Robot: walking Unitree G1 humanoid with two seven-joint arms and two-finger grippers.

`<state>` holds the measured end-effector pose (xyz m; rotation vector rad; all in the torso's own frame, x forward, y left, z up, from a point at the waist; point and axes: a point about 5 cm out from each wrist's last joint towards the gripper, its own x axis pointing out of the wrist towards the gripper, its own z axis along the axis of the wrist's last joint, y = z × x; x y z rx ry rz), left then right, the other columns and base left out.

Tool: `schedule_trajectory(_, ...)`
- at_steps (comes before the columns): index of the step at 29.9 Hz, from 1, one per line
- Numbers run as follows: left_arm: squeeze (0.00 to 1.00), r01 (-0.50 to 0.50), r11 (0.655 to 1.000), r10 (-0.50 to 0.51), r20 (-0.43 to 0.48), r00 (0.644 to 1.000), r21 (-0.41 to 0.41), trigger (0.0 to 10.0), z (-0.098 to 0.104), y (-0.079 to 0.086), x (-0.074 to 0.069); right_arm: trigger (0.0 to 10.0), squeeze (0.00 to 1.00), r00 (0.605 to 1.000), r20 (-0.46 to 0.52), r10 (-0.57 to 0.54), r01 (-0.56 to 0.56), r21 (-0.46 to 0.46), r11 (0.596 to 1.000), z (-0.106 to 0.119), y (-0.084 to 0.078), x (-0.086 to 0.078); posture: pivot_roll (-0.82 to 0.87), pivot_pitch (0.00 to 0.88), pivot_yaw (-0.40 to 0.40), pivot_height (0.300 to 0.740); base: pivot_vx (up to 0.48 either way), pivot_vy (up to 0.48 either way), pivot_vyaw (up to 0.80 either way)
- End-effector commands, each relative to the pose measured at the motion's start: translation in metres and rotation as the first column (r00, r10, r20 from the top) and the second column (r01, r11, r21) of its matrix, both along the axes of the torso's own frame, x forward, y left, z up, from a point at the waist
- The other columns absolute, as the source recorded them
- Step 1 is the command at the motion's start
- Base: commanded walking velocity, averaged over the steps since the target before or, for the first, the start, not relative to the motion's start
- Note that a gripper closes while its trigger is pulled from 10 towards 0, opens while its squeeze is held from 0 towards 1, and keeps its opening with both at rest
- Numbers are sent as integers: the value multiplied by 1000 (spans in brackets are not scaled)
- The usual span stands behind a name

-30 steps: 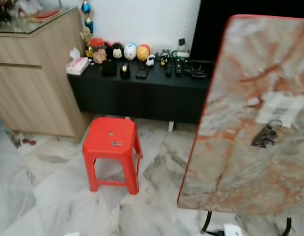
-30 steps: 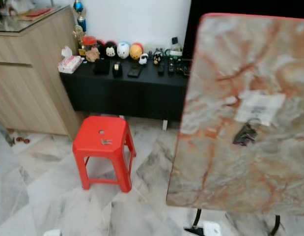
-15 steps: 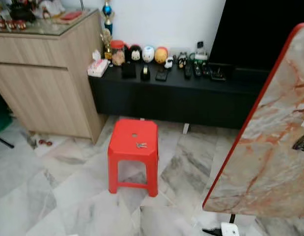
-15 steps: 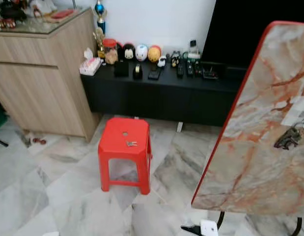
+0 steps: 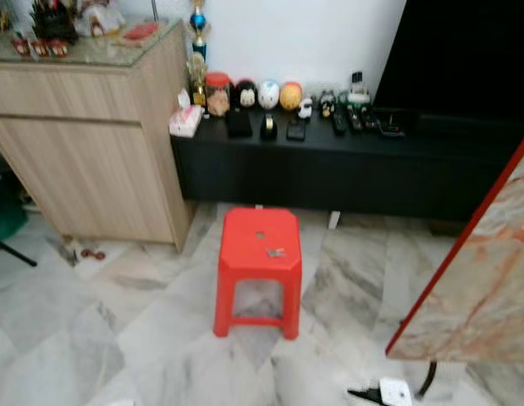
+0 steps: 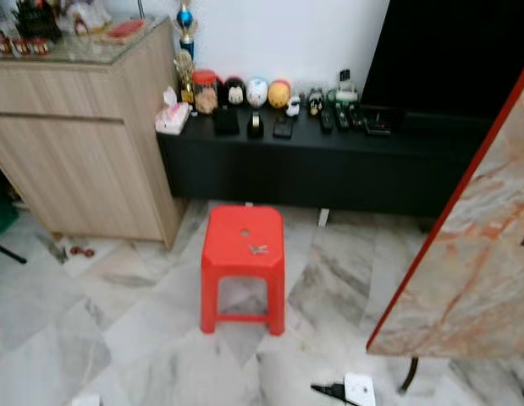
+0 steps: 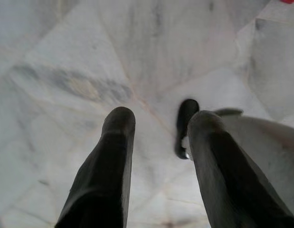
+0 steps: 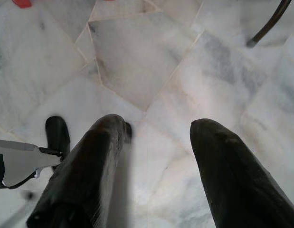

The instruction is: Hang keys on a hook

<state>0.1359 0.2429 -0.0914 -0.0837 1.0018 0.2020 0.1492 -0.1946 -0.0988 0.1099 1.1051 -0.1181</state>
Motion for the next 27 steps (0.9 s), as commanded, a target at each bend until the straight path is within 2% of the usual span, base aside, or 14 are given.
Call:
schedule_trajectory(1, 0, -3, 1000, 2, -19, 1000, -16, 10000, -3, -5, -4, 10000, 0, 1000, -11, -15, 15, -3, 1000, -1, -4, -4, 141, 0, -32, 740, 0, 349, 0)
schedule_trajectory(20, 0, -3, 1000, 2, -12, 1000, -15, 10000, -3, -5, -4, 10000, 0, 1000, 15, -9, 9, 7, 1000, 1, 0, 1, 137, 0, -32, 740, 0, 0, 0)
schedule_trajectory(24, 0, -1, 1000, 1, -17, 1000, -22, 10000, -3, -5, -4, 10000, 0, 999, 11, 44, -44, -12, 999, 1, 0, 2, 133, 0, -30, 740, 0, 0, 0)
schedule_trajectory(27, 0, 11, 1000, -11, -17, 1000, -24, 10000, -3, -5, -4, 10000, 0, 998, 24, 50, -49, -13, 999, 2, 1, 4, 127, 0, -30, 740, 270, 0, 519)
